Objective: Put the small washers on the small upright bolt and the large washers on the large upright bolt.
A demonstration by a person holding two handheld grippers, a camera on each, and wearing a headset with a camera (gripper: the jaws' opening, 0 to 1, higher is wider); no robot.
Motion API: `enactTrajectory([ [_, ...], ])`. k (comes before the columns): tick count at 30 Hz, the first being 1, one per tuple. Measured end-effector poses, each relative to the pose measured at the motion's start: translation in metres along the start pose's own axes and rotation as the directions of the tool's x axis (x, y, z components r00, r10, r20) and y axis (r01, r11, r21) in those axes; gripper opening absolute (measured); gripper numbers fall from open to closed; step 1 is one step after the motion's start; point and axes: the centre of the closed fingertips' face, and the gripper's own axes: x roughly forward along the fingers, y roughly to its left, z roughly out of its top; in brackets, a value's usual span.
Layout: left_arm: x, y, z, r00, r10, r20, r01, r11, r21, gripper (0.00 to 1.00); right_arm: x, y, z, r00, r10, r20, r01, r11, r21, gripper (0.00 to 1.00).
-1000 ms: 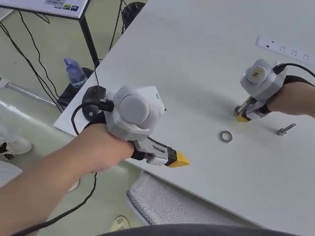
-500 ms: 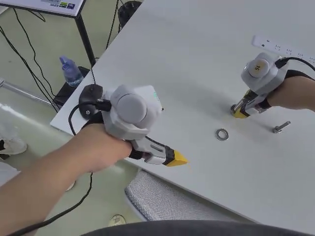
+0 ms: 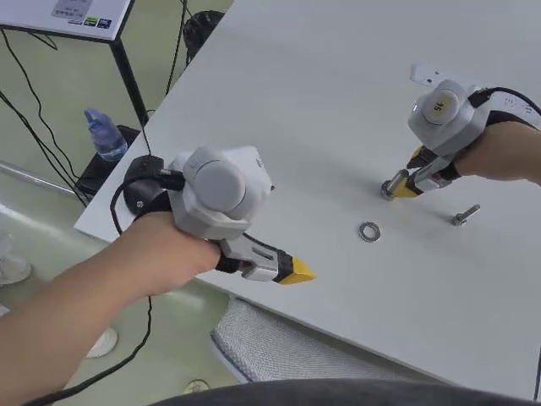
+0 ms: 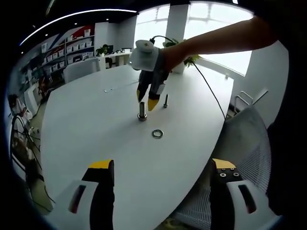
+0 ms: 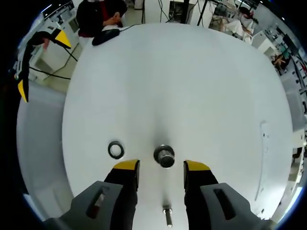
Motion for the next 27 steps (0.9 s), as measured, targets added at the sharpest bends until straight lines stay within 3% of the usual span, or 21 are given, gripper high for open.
enactTrajectory([
  [10, -0.005, 0.0, 0.001, 0.9999, -0.015, -0.004, 0.015, 1.0, 0.017, 0.81, -0.008, 0.001, 0.004, 0.9996, -0.02, 0.019, 0.019, 1.0, 0.024, 0.38],
  [27, -0.01, 0.007, -0.002, 0.9998, -0.011, -0.017, 0.012, 0.999, 0.032, 0.8, -0.01, 0.035, 0.006, 0.9998, -0.004, 0.017, 0.004, 1.0, 0.022, 0.38],
])
